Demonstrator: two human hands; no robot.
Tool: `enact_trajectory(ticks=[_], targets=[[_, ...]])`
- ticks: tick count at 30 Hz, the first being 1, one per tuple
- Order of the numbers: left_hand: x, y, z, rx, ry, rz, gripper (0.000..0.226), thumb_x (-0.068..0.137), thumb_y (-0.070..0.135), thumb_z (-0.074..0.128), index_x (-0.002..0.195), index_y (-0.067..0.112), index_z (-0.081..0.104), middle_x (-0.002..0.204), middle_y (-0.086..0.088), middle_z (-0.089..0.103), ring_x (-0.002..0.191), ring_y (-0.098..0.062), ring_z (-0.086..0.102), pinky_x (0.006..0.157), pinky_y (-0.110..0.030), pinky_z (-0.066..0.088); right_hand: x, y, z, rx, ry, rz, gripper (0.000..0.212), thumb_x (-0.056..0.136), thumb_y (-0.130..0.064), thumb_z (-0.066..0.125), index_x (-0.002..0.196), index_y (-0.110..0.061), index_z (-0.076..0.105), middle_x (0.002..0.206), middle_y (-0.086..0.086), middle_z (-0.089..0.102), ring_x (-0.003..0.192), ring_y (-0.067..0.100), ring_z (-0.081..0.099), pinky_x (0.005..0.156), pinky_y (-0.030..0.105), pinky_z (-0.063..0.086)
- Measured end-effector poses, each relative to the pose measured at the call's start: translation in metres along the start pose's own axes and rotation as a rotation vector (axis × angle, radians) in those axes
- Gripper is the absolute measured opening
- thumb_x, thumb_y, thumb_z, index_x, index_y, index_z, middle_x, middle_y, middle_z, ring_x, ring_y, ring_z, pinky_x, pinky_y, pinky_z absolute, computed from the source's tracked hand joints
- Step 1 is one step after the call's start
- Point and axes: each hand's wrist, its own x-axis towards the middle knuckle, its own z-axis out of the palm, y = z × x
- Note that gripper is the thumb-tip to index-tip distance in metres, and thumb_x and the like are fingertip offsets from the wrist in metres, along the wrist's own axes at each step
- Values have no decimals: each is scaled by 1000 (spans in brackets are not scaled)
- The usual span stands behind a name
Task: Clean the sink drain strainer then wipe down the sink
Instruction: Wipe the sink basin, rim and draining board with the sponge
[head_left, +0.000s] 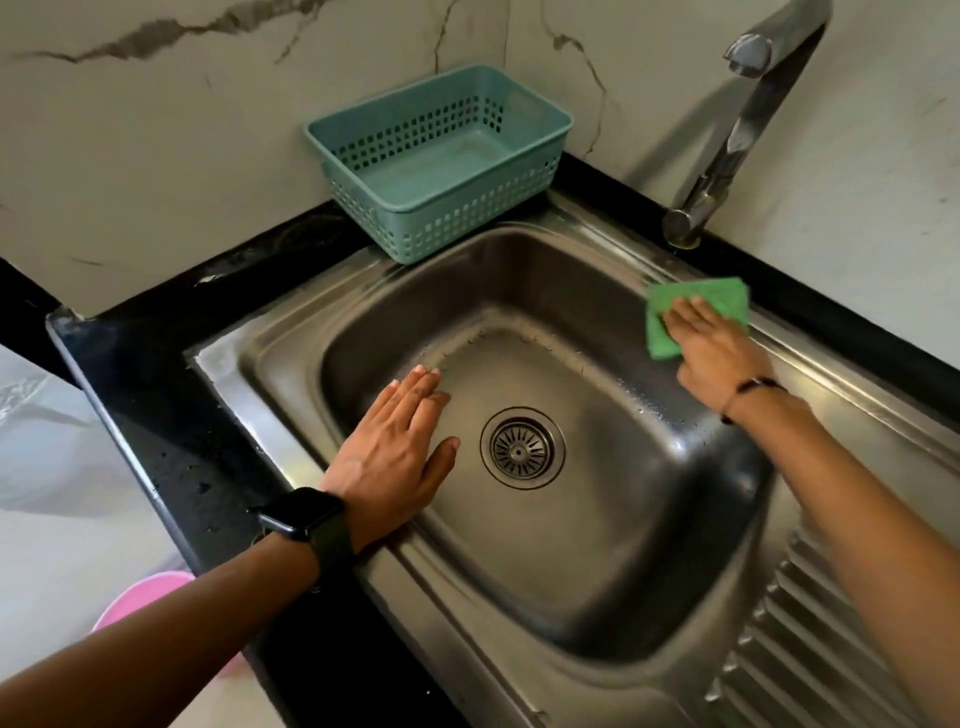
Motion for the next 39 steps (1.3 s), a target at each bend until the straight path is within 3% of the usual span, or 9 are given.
enact_trajectory(ticks=[4,14,19,23,30,36,39], targets=[[0,-1,4,-9,14,26,55,93,38,39,137,5,37,151,-15,27,144,-25,15,113,-29,-2,-14,3,2,-31,-32,47,68,84,-5,46,147,-10,20,158,9,14,147,25,9,119,42,13],[0,-4,10,5,36,-4,58,93,41,34,141,8,29,154,-11,23,145,-21,10,114,-26,-3,86,-67,-22,-19,20,-138,64,83,-4,46,144,-5,27,154,13,24,144,32,16,117,46,17],[-1,-6,10,10,16,-8,58,93,40,34,142,10,27,154,-10,21,145,-20,10,112,-25,-4,74,-59,-20,-16,12,-126,60,85,0,43,143,-4,30,153,13,27,143,31,19,118,43,19],[0,-6,10,-2,16,7,56,93,37,38,139,7,30,152,-13,25,144,-22,13,113,-27,-1,25,-31,-16,-23,-41,12,59,87,-3,43,144,-6,29,155,11,22,143,31,17,116,44,23],[3,-4,10,15,-26,17,58,92,36,40,137,0,32,149,-18,30,143,-28,18,117,-36,9,-115,12,-14,59,-183,316,53,89,-7,46,141,-11,36,150,12,33,133,35,36,109,41,32],[-3,0,8,81,-163,172,61,93,37,39,139,-1,25,151,-21,23,143,-30,14,117,-39,8,-229,-32,-16,138,-173,583,52,86,-6,47,137,-14,43,136,23,49,122,40,48,101,37,39],[-3,-1,7,125,-211,219,64,93,39,39,140,0,20,153,-20,17,144,-30,9,118,-41,8,-267,-84,-14,136,-178,611,51,85,-6,47,135,-13,43,131,24,53,117,40,52,97,39,43]])
